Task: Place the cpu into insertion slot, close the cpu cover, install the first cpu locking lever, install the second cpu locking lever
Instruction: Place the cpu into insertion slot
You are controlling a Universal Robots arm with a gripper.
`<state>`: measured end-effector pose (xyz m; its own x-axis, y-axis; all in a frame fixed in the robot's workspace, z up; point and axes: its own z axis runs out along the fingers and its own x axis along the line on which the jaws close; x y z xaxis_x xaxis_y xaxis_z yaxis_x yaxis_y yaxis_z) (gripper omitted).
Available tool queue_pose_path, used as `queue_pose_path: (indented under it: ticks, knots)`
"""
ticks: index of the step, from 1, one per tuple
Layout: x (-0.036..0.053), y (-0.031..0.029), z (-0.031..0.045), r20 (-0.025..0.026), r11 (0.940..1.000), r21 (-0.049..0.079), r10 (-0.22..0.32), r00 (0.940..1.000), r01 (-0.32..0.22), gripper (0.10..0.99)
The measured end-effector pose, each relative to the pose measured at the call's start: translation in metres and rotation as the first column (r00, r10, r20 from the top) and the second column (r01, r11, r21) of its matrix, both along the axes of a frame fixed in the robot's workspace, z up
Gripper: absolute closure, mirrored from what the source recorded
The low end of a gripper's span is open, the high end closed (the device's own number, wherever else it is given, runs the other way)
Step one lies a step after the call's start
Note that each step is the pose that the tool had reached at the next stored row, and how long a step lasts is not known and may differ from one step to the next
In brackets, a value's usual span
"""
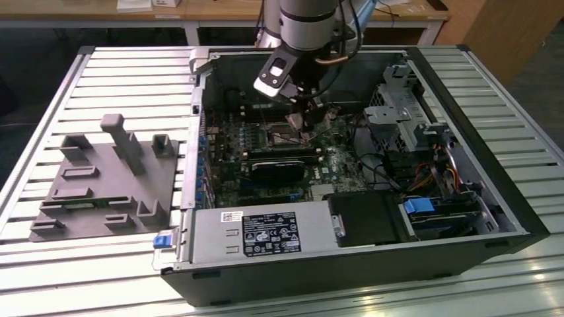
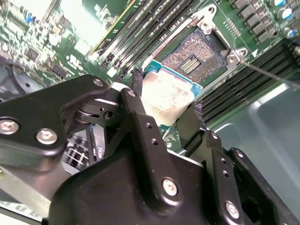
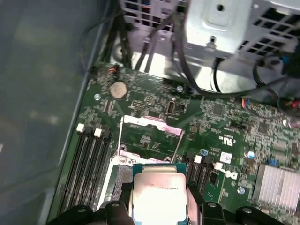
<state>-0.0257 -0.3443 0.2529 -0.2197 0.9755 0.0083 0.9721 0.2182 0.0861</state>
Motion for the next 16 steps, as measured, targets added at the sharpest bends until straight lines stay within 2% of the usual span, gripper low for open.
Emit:
queue_pose_path:
  ticks: [3,7,16]
  knots:
    - [0.0,0.0,-0.0012,0.0,0.9985,0.0,-0.055,0.9985,0.055,0.549]
    - [-0.0006,0.0,-0.0032,0.0,0.9935,0.0,-0.114,0.9935,0.114,0.549]
    - [-0.0115,0.0025,-0.0084,0.0051,0.9871,0.004,-0.16,0.9871,0.16,0.549]
